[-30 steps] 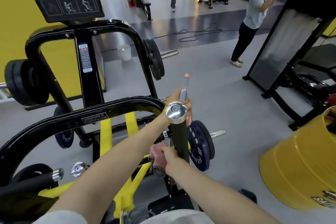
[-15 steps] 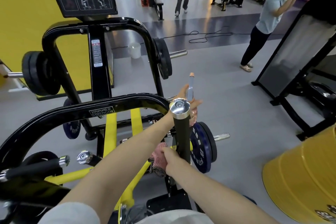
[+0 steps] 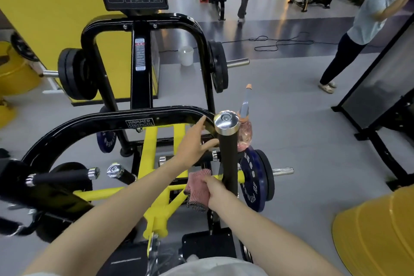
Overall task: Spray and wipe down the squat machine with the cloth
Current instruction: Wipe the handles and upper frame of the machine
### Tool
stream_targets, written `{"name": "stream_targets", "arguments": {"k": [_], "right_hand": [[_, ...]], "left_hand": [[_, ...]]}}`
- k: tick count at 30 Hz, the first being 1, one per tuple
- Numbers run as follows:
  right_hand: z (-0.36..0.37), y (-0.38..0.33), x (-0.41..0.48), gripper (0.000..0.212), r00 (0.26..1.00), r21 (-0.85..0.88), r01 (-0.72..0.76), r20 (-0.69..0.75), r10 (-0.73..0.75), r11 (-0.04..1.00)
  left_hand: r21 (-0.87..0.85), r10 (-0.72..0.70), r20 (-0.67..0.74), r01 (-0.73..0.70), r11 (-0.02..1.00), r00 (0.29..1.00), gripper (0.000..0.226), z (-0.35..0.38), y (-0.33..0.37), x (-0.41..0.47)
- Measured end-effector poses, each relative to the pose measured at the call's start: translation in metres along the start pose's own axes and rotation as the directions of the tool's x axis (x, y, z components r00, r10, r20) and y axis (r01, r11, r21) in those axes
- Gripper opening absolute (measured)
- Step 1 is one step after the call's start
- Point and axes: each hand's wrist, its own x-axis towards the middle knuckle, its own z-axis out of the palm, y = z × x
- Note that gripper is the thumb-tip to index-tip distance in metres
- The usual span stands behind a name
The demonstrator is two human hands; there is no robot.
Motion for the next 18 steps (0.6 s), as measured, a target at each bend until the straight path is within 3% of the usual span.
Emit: {"name": "stream_targets", "arguments": {"k": [2,3,6,8,11,13,15,18], "right_hand": [[0.007,0.008,0.024,0.063,0.999,-0.027,0.029,0.017,-0.029,0.999],[0.009,0.009,0.028,0.070,0.999,-0.052,0.035,0.035,-0.033,0.998],[0.025,0.007,0.007,0.036,0.990,-0.097,0.045,0.140,-0.031,0.994],[0.038,0.008,0.000,0.029,0.974,-0.088,0.088,0.215,-0.068,0.992],[0.060,0.016,-0.010,0.024,0.953,-0.091,0.092,0.295,-0.062,0.992],[0.073,0.022,-0.021,0.016,0.945,-0.147,0.086,0.324,-0.035,0.985],[0.084,0.021,-0.034,0.016,0.935,-0.191,0.110,0.352,-0.036,0.975],[0.094,0.019,-0.040,0.027,0.911,-0.261,0.183,0.408,-0.064,0.948]], "left_hand": [[-0.013,-0.132,-0.068,0.131,0.991,0.989,0.072,-0.007,-0.020,-0.028],[-0.004,-0.177,-0.080,0.177,0.984,0.981,0.071,-0.005,-0.032,-0.041],[0.012,-0.321,-0.069,0.323,0.946,0.944,0.064,-0.007,-0.051,-0.085],[-0.026,-0.357,-0.072,0.356,0.934,0.931,0.061,-0.009,-0.052,-0.109],[-0.313,-0.498,-0.088,0.451,0.836,0.863,0.065,-0.012,-0.052,-0.134],[-0.487,-0.568,-0.186,0.427,0.762,0.802,0.047,-0.017,-0.058,-0.147],[-0.383,-0.548,-0.349,0.418,0.824,0.760,0.024,-0.030,-0.057,-0.156],[-0.209,-0.470,-0.593,0.439,0.874,0.654,0.011,-0.062,-0.050,-0.166]]}}
